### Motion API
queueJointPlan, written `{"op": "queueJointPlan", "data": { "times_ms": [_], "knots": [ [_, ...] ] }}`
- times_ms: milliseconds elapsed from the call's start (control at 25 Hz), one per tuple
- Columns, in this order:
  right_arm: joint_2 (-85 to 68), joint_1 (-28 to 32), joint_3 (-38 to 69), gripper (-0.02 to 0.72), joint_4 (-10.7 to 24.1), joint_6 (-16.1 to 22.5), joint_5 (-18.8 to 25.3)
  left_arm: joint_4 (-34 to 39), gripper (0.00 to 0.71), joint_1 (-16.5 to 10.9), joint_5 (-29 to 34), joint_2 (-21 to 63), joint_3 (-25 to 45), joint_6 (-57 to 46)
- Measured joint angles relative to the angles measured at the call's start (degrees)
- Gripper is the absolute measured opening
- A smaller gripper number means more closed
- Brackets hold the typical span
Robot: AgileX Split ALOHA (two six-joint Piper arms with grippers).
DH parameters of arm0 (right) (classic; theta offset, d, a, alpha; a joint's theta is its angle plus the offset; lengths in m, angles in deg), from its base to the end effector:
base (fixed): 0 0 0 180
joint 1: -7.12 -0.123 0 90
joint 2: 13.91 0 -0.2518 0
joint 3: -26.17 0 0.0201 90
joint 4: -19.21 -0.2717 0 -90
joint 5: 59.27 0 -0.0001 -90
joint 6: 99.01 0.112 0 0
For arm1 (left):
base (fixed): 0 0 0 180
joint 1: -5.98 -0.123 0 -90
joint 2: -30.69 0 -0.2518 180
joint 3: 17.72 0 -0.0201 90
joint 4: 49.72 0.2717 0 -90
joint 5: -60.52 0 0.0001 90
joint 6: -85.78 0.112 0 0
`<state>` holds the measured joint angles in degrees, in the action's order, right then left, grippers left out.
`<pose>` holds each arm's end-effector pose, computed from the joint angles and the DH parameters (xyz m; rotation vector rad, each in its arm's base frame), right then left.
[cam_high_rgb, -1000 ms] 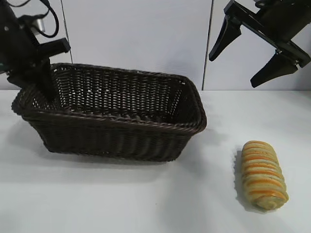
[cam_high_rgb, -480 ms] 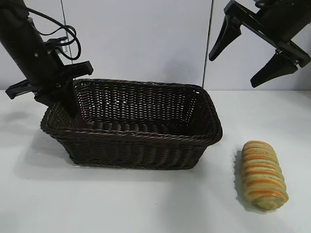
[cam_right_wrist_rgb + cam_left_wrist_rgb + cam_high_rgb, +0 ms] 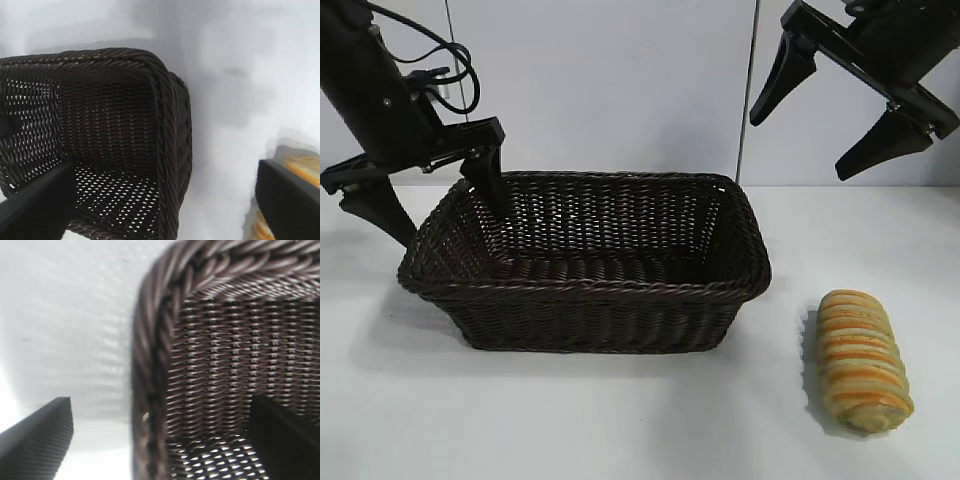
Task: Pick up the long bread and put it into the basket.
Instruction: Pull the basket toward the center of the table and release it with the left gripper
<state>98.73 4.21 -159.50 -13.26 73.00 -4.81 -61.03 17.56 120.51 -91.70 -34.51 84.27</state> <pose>0.3994 0.0693 0.2028 0.0943 2.7196 0.6938 0.4177 -0.1050 0.1752 0.1425 2.8942 -0.3064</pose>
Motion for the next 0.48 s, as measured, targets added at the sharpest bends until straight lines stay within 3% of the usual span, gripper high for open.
{"op": "queueJointPlan", "data": {
  "times_ms": [280, 480],
  "knots": [
    [0.0, 0.0, 0.0, 0.695, 0.0, 0.0, 0.0, 2.2, 0.694, 0.0, 3.6, 0.8, -6.8, -0.5],
    [0.0, 0.0, 0.0, 0.695, 0.0, 0.0, 0.0, 10.8, 0.694, -0.3, 6.0, 0.8, -10.1, -0.7]
  ]
}}
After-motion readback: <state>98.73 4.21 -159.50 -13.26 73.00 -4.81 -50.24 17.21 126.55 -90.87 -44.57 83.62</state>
